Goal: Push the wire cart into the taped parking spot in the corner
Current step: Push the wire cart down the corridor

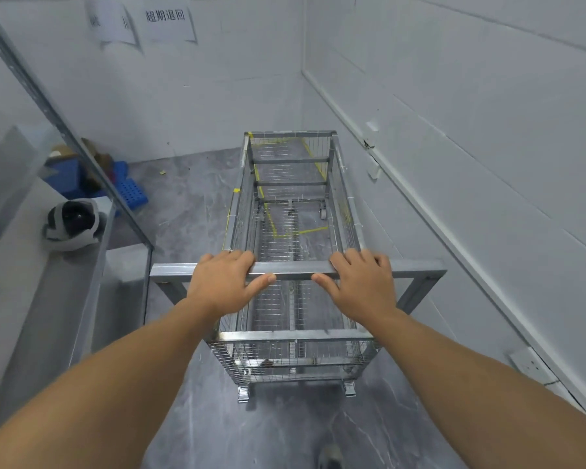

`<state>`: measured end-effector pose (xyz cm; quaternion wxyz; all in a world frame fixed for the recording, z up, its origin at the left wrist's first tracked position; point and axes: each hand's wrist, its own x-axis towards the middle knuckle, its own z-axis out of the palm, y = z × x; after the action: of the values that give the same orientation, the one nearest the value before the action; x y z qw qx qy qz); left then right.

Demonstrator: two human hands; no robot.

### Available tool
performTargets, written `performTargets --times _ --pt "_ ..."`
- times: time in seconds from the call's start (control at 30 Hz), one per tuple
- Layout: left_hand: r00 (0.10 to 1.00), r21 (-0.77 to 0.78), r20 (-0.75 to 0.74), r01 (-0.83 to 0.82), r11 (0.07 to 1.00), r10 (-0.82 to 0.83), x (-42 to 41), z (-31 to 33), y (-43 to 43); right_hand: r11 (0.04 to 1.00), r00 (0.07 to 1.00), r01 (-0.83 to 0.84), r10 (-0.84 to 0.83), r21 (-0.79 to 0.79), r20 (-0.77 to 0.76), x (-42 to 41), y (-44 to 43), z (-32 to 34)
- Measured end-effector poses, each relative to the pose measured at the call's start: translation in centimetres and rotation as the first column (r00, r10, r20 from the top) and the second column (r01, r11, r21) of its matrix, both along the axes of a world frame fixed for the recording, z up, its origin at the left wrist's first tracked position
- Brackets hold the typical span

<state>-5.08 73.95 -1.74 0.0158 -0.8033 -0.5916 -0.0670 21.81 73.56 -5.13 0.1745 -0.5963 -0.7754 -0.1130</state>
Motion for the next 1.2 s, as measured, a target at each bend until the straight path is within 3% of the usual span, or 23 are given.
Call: performTargets --times 0.33,1.2 --pt "1.000 0.007 0.003 -0.011 1.000 0.011 0.3 0.1 14.1 0.998 1.000 -0.012 0.012 0.055 -0.008 0.1 14.0 0.1" --pt "1.000 0.011 -0.021 0.011 1.000 -0.010 0.0 -0.5 47.9 1.000 1.000 -0.014 0.014 0.011 0.005 0.3 47.8 -0.2"
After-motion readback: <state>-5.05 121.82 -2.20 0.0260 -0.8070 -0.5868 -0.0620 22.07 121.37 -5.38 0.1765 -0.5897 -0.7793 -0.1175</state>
